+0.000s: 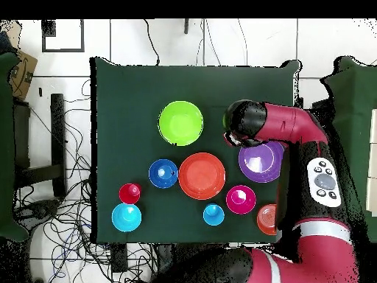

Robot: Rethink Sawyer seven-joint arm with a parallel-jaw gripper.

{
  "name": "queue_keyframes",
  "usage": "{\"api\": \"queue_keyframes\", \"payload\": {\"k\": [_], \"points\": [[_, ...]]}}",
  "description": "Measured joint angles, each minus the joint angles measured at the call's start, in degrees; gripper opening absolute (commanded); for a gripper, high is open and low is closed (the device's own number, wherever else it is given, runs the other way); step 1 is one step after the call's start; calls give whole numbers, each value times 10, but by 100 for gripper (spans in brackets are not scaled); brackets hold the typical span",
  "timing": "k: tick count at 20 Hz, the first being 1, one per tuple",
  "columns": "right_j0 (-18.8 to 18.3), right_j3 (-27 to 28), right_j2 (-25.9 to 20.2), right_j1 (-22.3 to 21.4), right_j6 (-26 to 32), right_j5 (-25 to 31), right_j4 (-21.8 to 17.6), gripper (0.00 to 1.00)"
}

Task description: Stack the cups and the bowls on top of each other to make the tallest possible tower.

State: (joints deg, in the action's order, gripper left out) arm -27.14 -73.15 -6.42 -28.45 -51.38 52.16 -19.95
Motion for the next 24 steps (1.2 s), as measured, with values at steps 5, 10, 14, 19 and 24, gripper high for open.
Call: {"api": "queue_keyframes", "payload": {"k": [5,10,14,19,24], "points": [[26,16,37,14,-24,0,0,100],[55,38,74,51,-74,0,0,100],[66,48,88,79,-109,0,1,100],[67,48,95,109,-142,0,0,100],[69,48,103,125,-153,0,1,100]]}}
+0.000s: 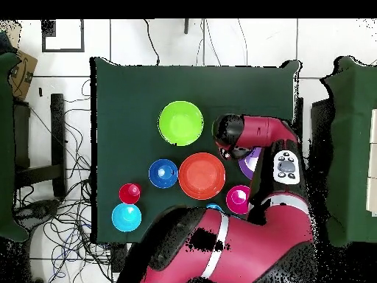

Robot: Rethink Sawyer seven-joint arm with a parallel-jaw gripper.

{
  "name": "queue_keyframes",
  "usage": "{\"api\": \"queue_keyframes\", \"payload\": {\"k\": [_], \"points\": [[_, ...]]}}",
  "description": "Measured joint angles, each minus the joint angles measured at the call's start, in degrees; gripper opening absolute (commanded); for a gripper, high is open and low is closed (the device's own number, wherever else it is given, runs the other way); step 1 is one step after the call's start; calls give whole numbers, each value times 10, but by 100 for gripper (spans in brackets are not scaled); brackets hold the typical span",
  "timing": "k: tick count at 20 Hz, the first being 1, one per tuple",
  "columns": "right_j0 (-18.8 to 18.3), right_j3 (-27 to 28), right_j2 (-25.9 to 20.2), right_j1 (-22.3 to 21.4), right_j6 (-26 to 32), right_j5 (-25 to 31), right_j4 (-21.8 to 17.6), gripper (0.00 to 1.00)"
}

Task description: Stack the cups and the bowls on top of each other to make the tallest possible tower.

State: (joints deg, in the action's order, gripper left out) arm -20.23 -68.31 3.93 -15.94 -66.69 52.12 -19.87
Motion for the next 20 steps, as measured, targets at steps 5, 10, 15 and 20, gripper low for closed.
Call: {"api": "queue_keyframes", "payload": {"k": [5,10,15,20], "points": [[8,0,14,11,-6,0,0,100],[24,4,34,21,-8,0,0,100],[42,12,51,29,-8,0,0,100],[47,16,61,34,-8,0,0,100]]}}
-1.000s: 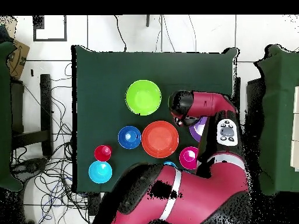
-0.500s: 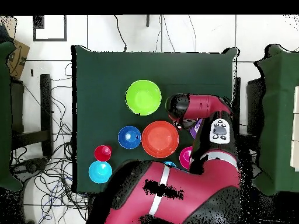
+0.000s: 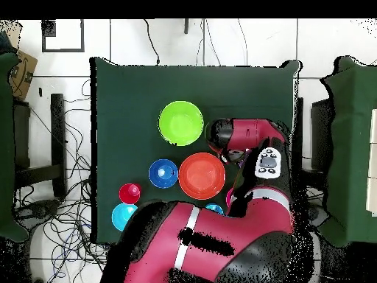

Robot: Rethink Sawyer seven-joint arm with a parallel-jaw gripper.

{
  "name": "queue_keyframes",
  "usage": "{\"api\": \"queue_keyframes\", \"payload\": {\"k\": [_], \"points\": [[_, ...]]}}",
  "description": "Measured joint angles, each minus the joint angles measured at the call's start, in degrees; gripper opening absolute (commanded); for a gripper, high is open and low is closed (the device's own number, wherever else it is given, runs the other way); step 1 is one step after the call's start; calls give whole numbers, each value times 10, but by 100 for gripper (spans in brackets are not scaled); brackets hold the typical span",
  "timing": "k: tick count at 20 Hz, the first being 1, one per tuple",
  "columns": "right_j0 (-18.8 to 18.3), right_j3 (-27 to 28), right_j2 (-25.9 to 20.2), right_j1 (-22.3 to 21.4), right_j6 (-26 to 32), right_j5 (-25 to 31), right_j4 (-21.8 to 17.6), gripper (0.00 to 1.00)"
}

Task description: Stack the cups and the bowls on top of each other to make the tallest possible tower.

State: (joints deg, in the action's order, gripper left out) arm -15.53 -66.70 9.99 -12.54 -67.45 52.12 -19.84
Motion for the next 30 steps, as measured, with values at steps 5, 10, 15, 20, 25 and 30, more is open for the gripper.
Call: {"api": "queue_keyframes", "payload": {"k": [5,10,15,20,25,30], "points": [[0,2,5,3,0,0,0,100],[0,6,13,8,0,0,0,100],[0,19,17,23,0,0,0,100],[0,21,17,31,0,0,0,100],[-1,21,17,32,0,0,0,100],[-2,21,17,32,0,0,1,100]]}}
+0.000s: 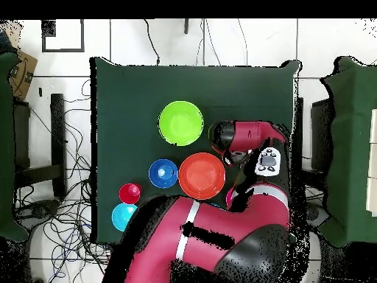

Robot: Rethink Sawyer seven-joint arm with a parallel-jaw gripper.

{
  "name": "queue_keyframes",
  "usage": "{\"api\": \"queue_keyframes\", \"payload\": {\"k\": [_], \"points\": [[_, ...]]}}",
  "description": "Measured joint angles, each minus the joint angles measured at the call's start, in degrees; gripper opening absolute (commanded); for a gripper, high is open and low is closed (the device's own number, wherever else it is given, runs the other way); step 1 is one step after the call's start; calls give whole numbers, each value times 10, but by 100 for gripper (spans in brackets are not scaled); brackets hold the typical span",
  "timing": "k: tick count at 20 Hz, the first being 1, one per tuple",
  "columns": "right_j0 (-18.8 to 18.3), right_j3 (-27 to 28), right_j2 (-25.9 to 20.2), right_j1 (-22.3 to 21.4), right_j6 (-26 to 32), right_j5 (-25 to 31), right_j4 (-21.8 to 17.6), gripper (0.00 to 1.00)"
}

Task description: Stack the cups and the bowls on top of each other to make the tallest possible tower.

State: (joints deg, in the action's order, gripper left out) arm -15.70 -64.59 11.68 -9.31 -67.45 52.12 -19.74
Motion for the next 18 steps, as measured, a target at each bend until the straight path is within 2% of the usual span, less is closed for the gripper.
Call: {"api": "queue_keyframes", "payload": {"k": [4,5,18], "points": [[0,0,0,0,0,0,0,100],[0,0,0,0,0,0,0,0],[-4,2,-1,-17,0,0,0,0]]}}
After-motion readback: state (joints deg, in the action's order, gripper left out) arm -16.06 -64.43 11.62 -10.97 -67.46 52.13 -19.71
